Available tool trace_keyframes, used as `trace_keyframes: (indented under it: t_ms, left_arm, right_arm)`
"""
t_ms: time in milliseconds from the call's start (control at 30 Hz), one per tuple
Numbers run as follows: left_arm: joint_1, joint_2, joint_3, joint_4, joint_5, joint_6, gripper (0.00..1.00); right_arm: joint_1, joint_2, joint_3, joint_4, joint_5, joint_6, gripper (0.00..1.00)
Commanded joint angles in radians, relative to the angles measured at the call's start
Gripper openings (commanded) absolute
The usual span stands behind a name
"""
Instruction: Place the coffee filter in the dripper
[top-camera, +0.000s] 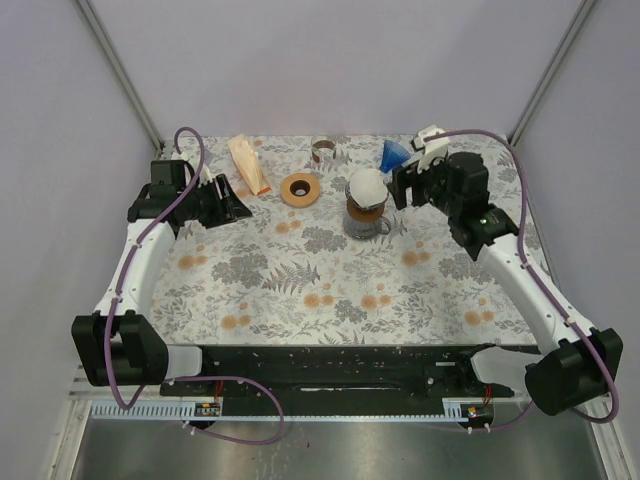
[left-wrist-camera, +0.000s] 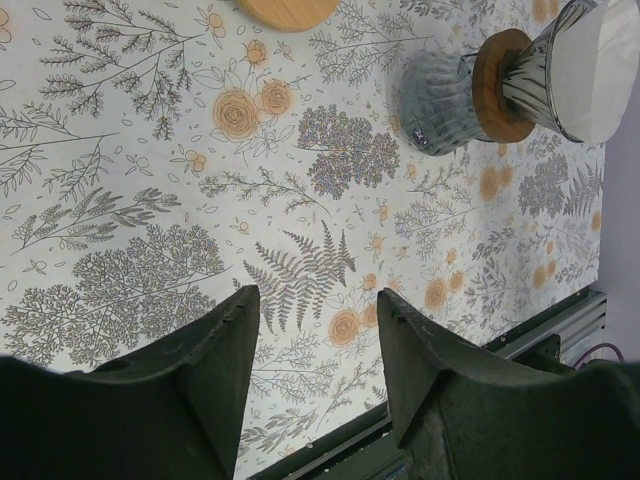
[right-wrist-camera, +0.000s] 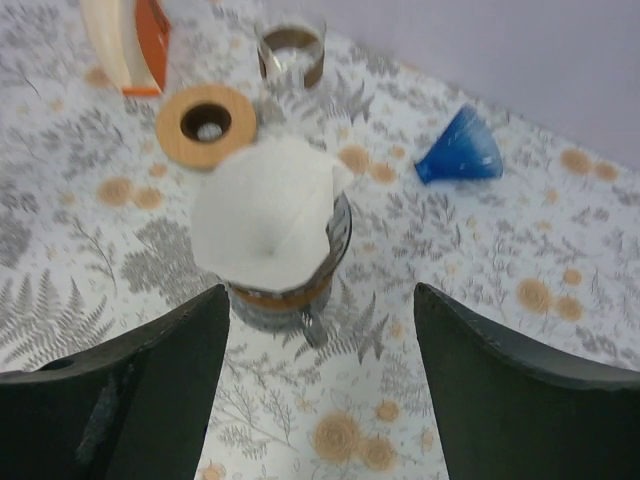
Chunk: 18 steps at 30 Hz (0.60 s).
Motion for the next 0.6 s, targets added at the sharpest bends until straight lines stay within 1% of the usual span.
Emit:
trace_keyframes:
  t_ms: [0,133,233,267,367,433,467,500,533,567]
  left_arm:
    - [0.007,-0.012,0.058,0.024,0.005,0.015,0.55]
    - [0.001,-0.009,0.072,0.022,-0.001,0.039,0.63]
    - [-0.019,0.013,0.113,0.019,-0.058,0.078,0.67]
    - [-0.022,0.022,0.138,0.019,-0.082,0.093,0.68]
    - [-0.093,0.08,0.245,0.019,-0.18,0.131,0.71]
    - [-0.143,0.137,0.338,0.019,-0.243,0.161,0.76]
    - [-0.18,0.187,0.387,0.016,-0.28,0.17,0.8]
    - [-0.205,0.236,0.447,0.018,-0.312,0.173,0.9]
    - [-0.223,0.279,0.51,0.019,-0.347,0.173,0.97]
    - [-0.243,0.334,0.568,0.018,-0.378,0.171,0.99]
  right_arm:
    - [-0.025,0.023,0.187,-0.09,-0.107,0.07,0.82]
    - [-0.032,0.121,0.335,-0.158,-0.105,0.113,0.82]
    - [-0.034,0.186,0.405,-0.163,-0.119,0.146,0.82]
    - [-0.034,0.201,0.424,-0.167,-0.122,0.154,0.82]
    - [-0.034,0.24,0.474,-0.176,-0.114,0.166,0.83]
    - [-0.034,0.247,0.481,-0.176,-0.099,0.166,0.87]
    - [-0.034,0.25,0.478,-0.176,-0.085,0.166,0.88]
    - [-0.034,0.247,0.473,-0.178,-0.07,0.166,0.89]
    - [-0.034,0.246,0.467,-0.178,-0.055,0.166,0.92]
    - [-0.034,0.241,0.456,-0.175,-0.039,0.166,0.99]
